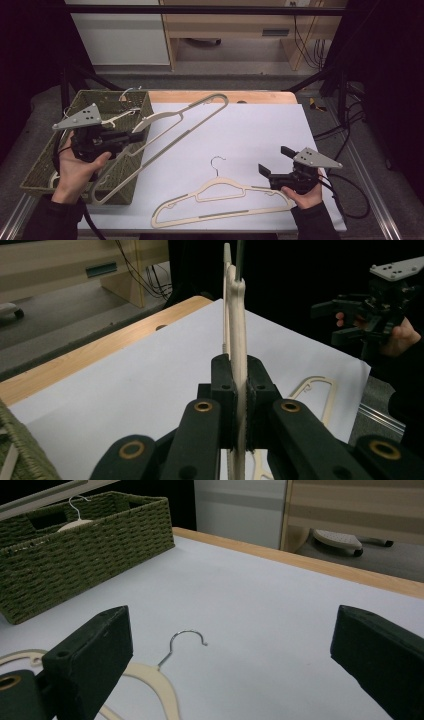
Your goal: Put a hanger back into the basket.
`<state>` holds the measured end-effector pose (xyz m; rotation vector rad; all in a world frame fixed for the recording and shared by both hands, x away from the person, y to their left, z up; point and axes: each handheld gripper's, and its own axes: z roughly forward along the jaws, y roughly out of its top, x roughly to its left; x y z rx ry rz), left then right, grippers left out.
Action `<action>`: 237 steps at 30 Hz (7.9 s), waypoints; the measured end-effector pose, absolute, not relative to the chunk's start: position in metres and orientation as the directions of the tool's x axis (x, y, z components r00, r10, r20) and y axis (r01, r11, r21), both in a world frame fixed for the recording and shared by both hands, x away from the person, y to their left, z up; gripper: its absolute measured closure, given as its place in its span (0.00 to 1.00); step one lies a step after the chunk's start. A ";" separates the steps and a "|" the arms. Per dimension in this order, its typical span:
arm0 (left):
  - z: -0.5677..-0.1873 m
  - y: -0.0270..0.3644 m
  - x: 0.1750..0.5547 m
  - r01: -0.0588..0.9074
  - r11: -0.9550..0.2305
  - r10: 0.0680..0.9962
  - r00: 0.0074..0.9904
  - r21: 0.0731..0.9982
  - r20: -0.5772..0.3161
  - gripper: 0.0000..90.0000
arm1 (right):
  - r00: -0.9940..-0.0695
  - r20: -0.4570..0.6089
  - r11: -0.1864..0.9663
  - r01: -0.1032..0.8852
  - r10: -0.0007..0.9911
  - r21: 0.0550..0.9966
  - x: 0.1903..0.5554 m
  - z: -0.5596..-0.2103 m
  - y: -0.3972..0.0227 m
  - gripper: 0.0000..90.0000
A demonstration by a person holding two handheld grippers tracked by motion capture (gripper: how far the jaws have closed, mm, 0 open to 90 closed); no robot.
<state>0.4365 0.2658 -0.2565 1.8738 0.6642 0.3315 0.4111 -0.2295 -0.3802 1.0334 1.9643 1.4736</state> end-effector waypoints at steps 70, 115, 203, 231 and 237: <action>-0.340 0.440 0.511 0.505 -0.273 0.825 0.561 0.819 -0.071 0.95 | -0.598 0.081 0.139 0.313 0.798 0.940 0.414 -0.387 -0.234 0.06; -0.368 0.422 0.495 0.591 -0.150 0.962 0.273 0.793 -0.021 0.16 | -0.599 0.096 0.124 0.316 0.795 0.941 0.414 -0.387 -0.233 0.05; -0.466 0.173 0.418 0.419 -0.687 0.515 0.857 0.594 -0.008 0.78 | -0.648 0.118 0.210 0.406 0.753 0.889 0.421 -0.404 -0.197 0.22; -0.463 0.171 0.427 0.400 -0.725 0.456 0.889 0.560 -0.046 0.87 | -0.659 0.143 0.207 0.423 0.739 0.882 0.425 -0.408 -0.192 0.23; -0.461 0.171 0.425 0.399 -0.721 0.456 0.889 0.566 -0.045 0.87 | -0.663 0.162 0.205 0.439 0.731 0.875 0.426 -0.412 -0.187 0.24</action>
